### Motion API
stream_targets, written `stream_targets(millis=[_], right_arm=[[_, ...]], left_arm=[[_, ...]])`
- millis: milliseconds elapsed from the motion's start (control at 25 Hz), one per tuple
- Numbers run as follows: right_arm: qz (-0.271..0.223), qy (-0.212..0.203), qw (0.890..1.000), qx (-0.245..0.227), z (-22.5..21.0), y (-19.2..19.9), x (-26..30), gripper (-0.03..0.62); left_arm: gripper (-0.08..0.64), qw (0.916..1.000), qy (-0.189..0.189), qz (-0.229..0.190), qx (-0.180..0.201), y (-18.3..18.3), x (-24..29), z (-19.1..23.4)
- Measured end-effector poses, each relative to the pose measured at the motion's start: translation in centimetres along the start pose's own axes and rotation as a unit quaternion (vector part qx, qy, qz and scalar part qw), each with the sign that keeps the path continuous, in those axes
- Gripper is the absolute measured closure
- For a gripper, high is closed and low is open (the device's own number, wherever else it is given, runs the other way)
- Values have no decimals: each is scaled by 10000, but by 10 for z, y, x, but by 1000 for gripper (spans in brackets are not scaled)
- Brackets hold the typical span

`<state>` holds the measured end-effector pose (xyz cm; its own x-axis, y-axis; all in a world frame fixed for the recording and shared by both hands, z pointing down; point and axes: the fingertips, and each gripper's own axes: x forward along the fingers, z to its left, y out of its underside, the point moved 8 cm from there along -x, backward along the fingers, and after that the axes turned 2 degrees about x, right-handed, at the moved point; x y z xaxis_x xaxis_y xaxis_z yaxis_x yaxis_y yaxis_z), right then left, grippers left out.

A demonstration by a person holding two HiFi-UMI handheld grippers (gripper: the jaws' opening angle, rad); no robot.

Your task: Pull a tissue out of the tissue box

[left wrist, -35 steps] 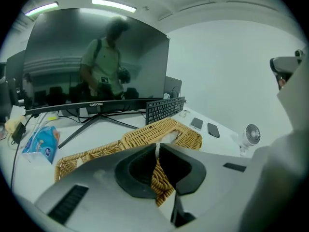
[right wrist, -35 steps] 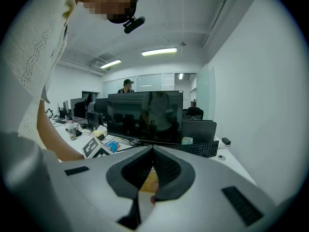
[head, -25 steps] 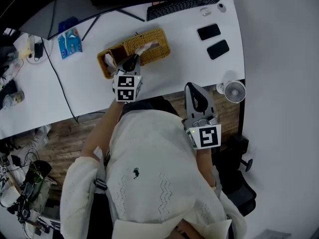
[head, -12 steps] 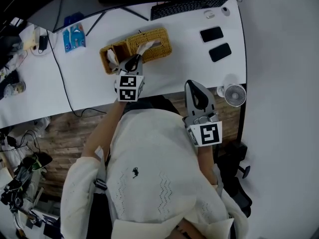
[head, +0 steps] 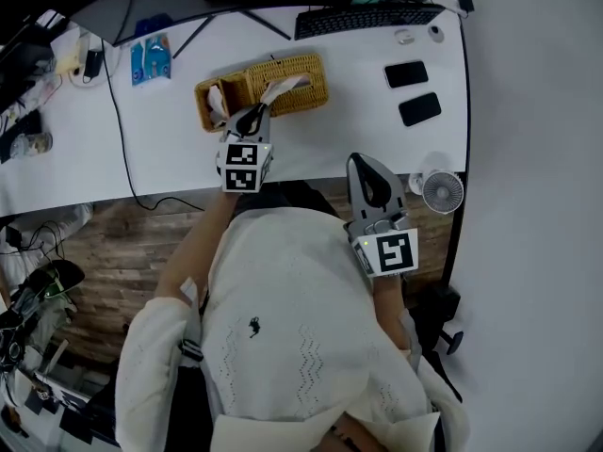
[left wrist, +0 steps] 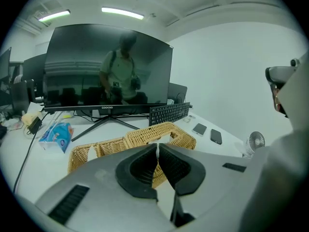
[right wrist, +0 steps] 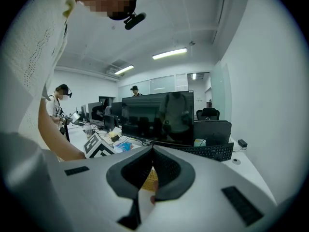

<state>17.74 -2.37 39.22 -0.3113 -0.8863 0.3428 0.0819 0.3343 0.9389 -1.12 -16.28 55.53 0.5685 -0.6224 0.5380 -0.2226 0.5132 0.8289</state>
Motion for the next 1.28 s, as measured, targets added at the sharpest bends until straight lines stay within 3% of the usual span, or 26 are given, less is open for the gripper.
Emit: stream_targets(millis=[1280], right_arm=[[-7,-730,9972,-174,-16,17,-17,591]], left_arm=[[541,9971,-662,-209,-315,17,-33,-28]])
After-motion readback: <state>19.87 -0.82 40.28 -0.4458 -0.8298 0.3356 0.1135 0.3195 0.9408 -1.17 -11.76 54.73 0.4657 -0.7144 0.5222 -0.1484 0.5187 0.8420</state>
